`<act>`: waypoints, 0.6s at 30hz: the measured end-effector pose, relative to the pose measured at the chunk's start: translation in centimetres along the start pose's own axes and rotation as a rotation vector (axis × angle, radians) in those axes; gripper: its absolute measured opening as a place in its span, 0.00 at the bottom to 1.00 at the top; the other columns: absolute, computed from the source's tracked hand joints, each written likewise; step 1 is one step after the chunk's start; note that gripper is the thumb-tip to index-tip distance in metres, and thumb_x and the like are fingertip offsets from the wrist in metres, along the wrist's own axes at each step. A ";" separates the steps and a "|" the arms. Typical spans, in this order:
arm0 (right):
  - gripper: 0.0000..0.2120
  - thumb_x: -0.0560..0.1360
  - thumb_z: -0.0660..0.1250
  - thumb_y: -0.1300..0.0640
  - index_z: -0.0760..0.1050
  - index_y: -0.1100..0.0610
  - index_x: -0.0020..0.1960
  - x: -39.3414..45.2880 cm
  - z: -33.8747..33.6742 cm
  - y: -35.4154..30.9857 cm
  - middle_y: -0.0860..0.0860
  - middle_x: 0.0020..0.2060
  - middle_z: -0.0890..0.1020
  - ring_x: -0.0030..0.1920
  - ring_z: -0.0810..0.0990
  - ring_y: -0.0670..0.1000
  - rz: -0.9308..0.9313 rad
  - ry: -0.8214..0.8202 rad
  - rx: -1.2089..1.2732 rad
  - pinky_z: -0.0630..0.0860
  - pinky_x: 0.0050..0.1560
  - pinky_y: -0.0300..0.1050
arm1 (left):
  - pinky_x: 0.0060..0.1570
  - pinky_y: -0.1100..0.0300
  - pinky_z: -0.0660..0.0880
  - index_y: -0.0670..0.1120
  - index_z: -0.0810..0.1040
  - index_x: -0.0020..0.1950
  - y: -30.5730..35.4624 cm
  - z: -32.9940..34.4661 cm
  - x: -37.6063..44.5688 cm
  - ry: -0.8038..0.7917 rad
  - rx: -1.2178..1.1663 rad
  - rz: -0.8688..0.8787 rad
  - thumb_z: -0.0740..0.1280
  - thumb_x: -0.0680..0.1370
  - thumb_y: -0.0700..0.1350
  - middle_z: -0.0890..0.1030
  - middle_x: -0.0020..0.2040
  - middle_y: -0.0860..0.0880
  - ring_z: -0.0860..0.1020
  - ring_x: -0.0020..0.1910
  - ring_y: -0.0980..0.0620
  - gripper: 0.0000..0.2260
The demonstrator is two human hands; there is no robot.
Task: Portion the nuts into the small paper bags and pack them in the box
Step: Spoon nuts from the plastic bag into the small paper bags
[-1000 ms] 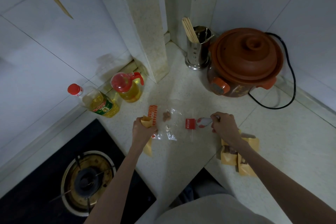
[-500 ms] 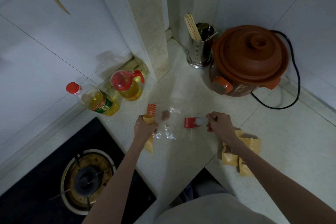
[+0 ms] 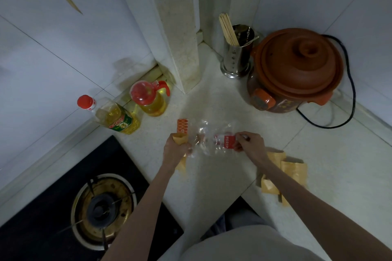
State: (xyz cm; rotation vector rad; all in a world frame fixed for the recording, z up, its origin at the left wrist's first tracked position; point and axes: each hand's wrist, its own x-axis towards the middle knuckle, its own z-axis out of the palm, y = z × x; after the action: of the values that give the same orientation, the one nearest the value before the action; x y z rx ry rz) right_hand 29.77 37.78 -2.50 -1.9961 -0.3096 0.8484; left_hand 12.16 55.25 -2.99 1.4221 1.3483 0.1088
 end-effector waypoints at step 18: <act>0.07 0.75 0.62 0.65 0.79 0.62 0.47 1.1 1.0 -2.3 0.50 0.35 0.77 0.30 0.71 0.40 -0.519 -0.020 -0.491 0.70 0.32 0.37 | 0.38 0.66 0.78 0.57 0.76 0.52 -0.8 -0.9 0.6 -0.060 -0.199 0.108 0.75 0.66 0.36 0.83 0.43 0.58 0.82 0.42 0.57 0.21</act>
State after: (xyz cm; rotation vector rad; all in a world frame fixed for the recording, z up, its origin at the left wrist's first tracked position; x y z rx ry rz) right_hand 30.18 40.26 -1.44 -2.1905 -1.0787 0.4839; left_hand 11.25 56.00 -3.55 1.3187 1.1773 0.2625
